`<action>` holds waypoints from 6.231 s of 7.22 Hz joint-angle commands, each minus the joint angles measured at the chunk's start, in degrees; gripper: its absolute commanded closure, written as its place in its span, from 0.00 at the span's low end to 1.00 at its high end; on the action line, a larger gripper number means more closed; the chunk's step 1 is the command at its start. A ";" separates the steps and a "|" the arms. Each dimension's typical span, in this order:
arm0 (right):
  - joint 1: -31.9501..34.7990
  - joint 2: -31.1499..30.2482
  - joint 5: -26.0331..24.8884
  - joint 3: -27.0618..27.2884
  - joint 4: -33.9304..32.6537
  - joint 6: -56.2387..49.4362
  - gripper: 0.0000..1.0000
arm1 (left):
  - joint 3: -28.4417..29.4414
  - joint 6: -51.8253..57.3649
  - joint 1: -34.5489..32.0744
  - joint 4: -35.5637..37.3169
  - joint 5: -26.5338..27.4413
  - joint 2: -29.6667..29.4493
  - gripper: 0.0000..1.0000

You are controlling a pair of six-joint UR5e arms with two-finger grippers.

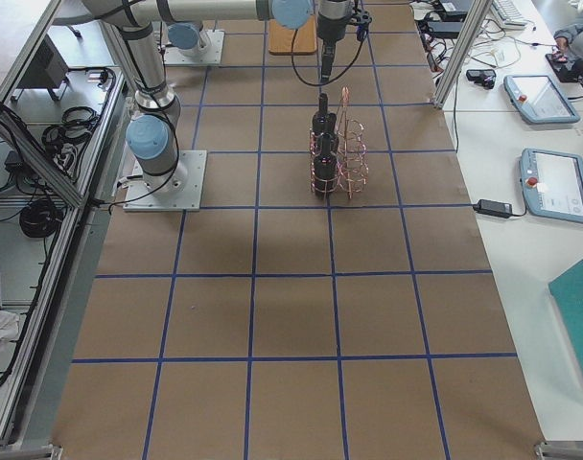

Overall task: Take wine from basket and place on tray
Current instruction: 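Move the right gripper over the copper wine rack toward the middle bottle, then lower the right gripper and close it on the middle bottle's neck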

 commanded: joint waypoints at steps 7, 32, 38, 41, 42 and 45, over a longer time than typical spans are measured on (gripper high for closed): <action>-0.99 -3.79 -7.68 2.21 1.24 -10.48 0.00 | -0.11 0.26 0.07 -0.35 0.48 0.30 0.00; -7.59 1.58 -5.61 14.07 -17.58 -19.36 0.41 | -0.38 0.44 0.16 -0.26 0.66 0.30 0.00; -7.59 1.58 -5.53 14.07 -18.10 -21.21 0.51 | -0.38 0.35 0.16 -0.26 0.57 0.30 0.00; -7.59 1.93 -5.44 14.07 -18.28 -21.12 0.52 | -0.46 0.44 0.16 -0.26 0.66 0.30 0.00; -7.59 1.93 -5.44 14.07 -18.28 -21.12 0.58 | -0.46 0.44 0.16 -0.26 0.74 0.30 0.00; -7.59 1.93 -5.44 14.07 -18.19 -20.86 0.86 | -0.46 0.44 0.25 -0.26 0.66 0.30 0.00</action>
